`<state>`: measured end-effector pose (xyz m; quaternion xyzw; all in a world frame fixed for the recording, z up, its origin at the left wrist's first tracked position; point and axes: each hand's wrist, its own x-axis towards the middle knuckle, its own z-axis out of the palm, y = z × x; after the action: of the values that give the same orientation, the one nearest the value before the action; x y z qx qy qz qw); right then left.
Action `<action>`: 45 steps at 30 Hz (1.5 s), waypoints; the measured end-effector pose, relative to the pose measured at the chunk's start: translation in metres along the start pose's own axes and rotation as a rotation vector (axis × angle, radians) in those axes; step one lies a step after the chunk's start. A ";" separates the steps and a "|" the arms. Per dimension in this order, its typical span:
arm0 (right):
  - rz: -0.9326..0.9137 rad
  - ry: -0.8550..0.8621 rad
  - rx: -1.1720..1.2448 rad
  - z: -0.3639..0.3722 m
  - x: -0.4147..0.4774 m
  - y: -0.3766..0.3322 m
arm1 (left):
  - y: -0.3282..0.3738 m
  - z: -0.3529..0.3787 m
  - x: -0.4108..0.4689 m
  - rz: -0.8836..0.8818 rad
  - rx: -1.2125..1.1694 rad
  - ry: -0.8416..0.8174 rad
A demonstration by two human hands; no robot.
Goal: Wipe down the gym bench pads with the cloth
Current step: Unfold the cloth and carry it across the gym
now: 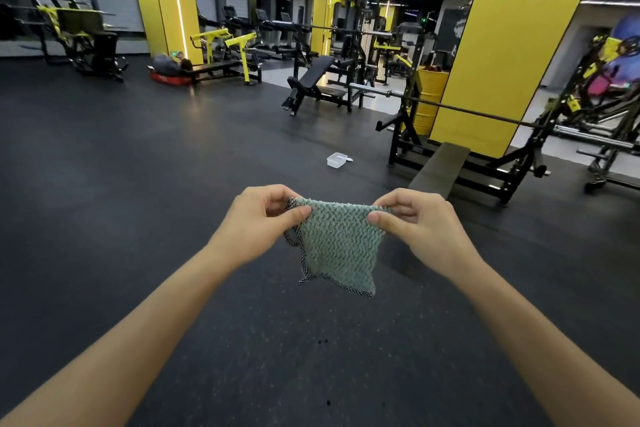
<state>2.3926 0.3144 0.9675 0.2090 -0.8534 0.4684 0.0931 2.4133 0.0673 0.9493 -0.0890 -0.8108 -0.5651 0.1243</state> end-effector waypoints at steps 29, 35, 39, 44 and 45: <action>0.051 0.190 -0.124 0.067 0.626 0.232 | -0.229 -0.045 0.681 0.057 -0.080 -0.185; 0.050 0.167 -0.114 0.078 0.765 0.283 | -0.273 -0.053 0.816 0.037 -0.078 -0.145; 0.052 0.167 -0.120 0.097 0.851 0.324 | -0.318 -0.057 0.903 0.036 -0.103 -0.137; 0.067 0.178 -0.136 0.130 0.967 0.375 | -0.381 -0.070 1.022 0.046 -0.122 -0.157; 0.075 0.179 -0.135 0.138 0.993 0.384 | -0.391 -0.075 1.048 0.049 -0.125 -0.162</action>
<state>1.3379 0.1134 0.9530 0.1273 -0.8785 0.4299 0.1652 1.3104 -0.1345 0.9409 -0.1619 -0.7788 -0.6025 0.0662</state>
